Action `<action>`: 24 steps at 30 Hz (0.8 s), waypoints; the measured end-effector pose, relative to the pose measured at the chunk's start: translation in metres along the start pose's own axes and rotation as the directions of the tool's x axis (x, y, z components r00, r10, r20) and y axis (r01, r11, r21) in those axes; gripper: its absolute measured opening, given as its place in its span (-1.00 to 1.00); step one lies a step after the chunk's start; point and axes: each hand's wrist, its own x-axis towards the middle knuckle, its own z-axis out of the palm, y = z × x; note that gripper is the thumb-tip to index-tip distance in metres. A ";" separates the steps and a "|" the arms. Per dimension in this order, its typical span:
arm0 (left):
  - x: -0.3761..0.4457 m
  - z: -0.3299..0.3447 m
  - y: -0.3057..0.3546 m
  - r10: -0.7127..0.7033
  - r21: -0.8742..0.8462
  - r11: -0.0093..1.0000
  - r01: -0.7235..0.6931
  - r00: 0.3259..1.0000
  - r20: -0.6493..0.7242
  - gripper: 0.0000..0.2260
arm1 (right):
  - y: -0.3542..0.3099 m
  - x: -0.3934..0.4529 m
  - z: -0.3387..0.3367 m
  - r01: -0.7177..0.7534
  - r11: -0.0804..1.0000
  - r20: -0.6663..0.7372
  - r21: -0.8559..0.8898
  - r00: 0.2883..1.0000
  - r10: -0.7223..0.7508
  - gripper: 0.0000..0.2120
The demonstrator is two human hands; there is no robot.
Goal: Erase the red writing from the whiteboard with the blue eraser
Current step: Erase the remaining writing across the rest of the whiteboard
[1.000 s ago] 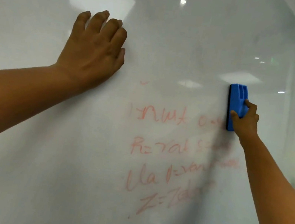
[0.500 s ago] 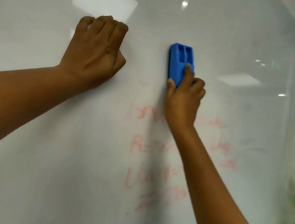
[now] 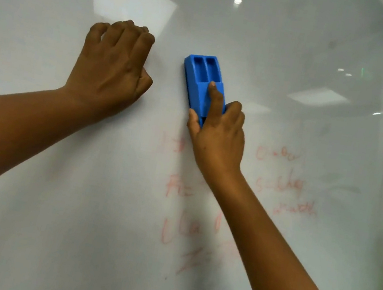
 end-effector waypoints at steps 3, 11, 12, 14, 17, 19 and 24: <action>0.000 0.000 0.000 0.002 0.020 1.000 -0.002 1.000 0.005 -0.60 | 0.025 0.014 -0.002 -0.071 0.996 0.006 -0.061 0.997 0.071 -0.42; -0.001 0.001 0.002 0.047 0.041 0.998 -0.048 0.999 0.019 -0.62 | 0.132 0.048 -0.006 -0.387 0.922 -0.022 -0.027 0.922 0.387 -0.45; 0.000 0.001 0.002 0.044 0.044 0.998 -0.045 0.999 0.016 -0.62 | 0.143 0.052 -0.007 -0.426 0.905 -0.012 -0.010 0.905 0.426 -0.46; 0.001 0.000 0.003 0.045 0.040 0.998 -0.046 0.999 0.016 -0.62 | 0.157 0.059 -0.010 -0.511 0.858 0.031 0.041 0.859 0.510 -0.48; 0.000 -0.001 0.002 0.044 0.037 0.998 -0.045 0.999 0.019 -0.59 | 0.149 0.064 -0.010 -0.575 0.807 0.077 0.131 0.818 0.570 -0.49; -0.001 0.000 0.003 0.045 0.028 0.999 -0.046 0.999 0.027 -0.55 | 0.121 0.060 -0.009 -0.550 0.814 0.063 0.185 0.833 0.549 -0.48; -0.001 0.002 0.001 0.052 0.036 0.998 -0.053 0.998 0.019 -0.53 | 0.007 0.012 0.001 -0.311 0.930 -0.019 0.196 0.947 0.321 -0.45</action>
